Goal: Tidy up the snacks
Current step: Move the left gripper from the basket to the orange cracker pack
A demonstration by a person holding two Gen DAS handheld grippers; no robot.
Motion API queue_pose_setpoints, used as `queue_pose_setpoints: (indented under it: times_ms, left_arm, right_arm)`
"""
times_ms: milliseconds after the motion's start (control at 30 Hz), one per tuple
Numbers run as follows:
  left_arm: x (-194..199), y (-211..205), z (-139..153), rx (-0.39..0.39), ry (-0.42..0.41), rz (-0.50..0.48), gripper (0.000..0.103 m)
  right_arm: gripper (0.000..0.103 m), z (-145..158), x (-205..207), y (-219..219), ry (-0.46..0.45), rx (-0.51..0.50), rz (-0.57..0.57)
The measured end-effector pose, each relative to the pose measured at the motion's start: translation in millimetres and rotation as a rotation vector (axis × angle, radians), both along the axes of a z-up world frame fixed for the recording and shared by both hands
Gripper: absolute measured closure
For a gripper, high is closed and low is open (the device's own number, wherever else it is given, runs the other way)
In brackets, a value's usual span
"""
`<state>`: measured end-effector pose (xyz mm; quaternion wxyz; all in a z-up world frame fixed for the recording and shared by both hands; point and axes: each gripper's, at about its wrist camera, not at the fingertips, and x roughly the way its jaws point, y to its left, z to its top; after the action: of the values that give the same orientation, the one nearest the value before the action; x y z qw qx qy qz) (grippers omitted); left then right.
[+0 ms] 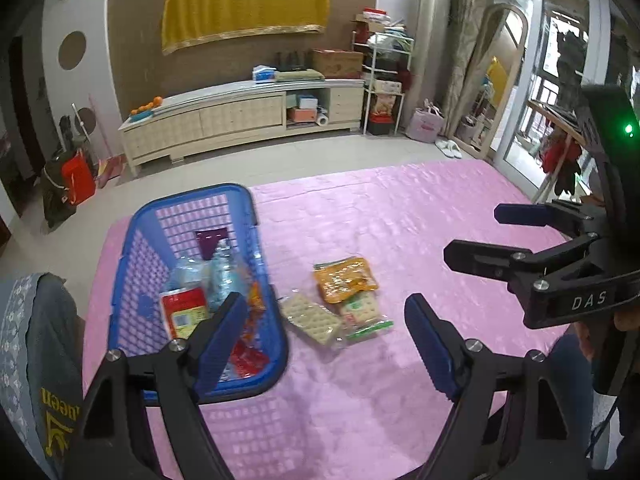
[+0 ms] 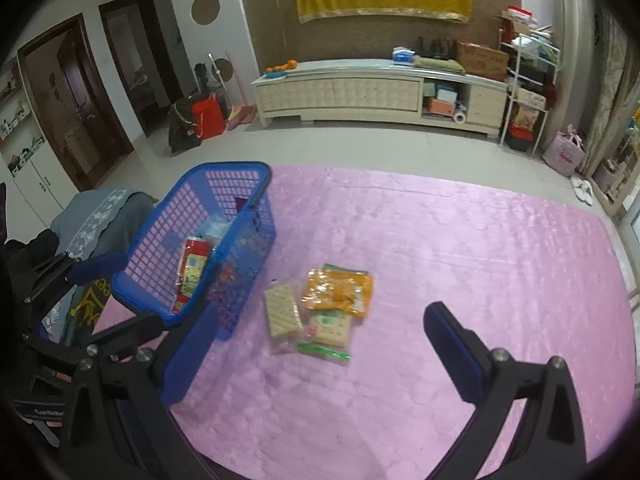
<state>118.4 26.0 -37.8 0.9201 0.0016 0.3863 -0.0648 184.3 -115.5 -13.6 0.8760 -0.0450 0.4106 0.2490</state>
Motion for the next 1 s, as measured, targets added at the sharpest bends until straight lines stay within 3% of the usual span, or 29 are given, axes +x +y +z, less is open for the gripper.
queue_pose_setpoints:
  times_ms: [500, 900, 1000]
  left_arm:
    - [46, -50, -38, 0.023, 0.080, -0.037, 0.023]
    - [115, -54, -95, -0.064, 0.240, 0.037, 0.023]
    - [128, -57, -103, -0.045, 0.262, 0.043, 0.023]
  right_arm:
    - [0.000, -30, 36, -56, 0.005, -0.029, -0.023]
    - [0.000, -80, 96, -71, 0.047, -0.008, -0.048]
    - [0.000, -93, 108, -71, 0.079, -0.001, -0.061]
